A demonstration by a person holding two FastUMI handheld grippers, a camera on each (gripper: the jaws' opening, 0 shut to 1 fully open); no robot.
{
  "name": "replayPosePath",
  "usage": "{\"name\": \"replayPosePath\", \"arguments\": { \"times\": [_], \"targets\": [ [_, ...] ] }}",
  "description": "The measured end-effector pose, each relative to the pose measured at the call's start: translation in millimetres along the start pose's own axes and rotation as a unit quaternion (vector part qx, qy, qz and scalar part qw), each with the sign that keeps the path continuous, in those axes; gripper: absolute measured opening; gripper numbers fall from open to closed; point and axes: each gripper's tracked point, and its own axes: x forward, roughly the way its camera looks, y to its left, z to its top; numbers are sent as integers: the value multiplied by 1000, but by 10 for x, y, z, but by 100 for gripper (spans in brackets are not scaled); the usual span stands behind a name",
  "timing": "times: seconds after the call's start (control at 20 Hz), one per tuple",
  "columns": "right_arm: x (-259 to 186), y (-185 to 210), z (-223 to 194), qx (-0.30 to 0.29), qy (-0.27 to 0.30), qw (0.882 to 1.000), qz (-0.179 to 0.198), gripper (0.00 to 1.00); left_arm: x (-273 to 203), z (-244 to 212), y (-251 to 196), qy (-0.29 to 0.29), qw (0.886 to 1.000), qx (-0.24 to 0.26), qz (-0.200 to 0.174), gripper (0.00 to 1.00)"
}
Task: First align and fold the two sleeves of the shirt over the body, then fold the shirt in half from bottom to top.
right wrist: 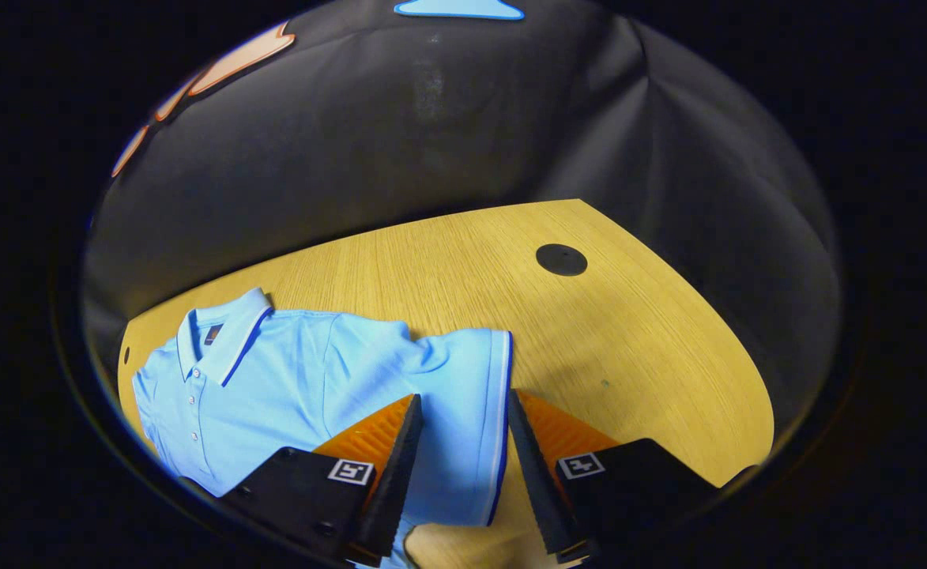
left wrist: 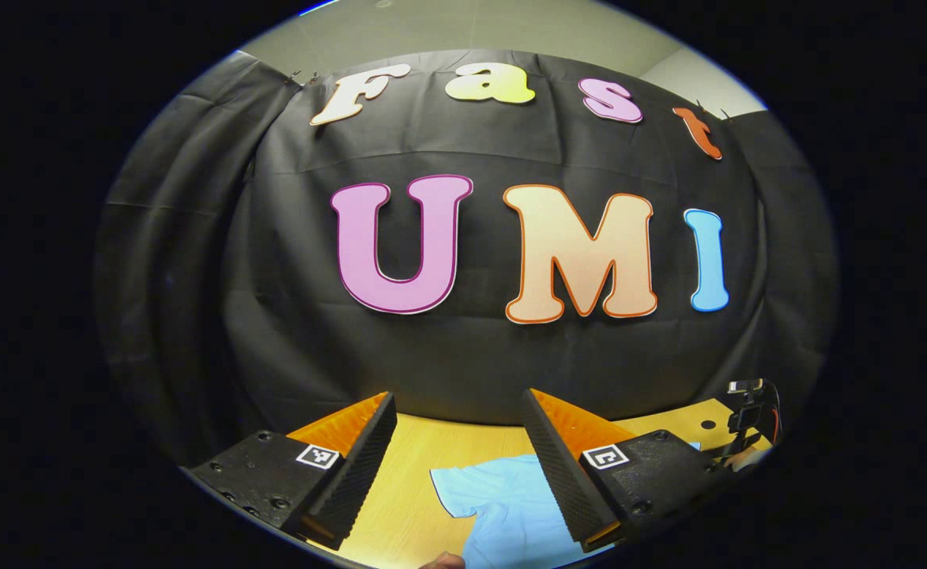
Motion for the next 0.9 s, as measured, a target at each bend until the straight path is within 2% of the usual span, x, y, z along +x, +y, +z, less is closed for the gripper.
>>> {"name": "replayPosePath", "arguments": {
  "times": [0.1,0.2,0.25,0.3,0.35,0.4,0.45,0.55,0.75,0.9],
  "targets": [
    [-36,87,2,-5,-6,1000,8,41,-7,-5,54,2,1000,3,6,95],
    [-52,129,3,-14,-14,1000,-6,5,-8,-7,85,2,1000,5,10,94],
    [-70,191,-6,-13,-11,1000,1,0,-20,-4,106,2,1000,6,12,94],
    [-109,216,3,-13,-10,1000,7,2,-25,-4,119,1,1000,8,13,95],
    [-146,244,34,-15,-15,1000,10,0,-40,13,125,-1,1000,8,14,95],
    [-179,297,62,-13,-20,1000,15,3,-35,20,145,-3,1000,8,15,94],
    [-217,360,100,-8,-25,999,20,0,-35,22,155,-4,1000,7,17,95],
    [-305,484,190,2,-37,999,35,2,-37,-2,176,-1,1000,1,19,95],
    [-530,797,315,12,-55,996,76,0,-42,-64,169,7,1000,-10,18,96],
    [-699,1145,340,31,-61,991,118,2,-33,-95,182,10,1000,-16,16,96]
  ]
}}
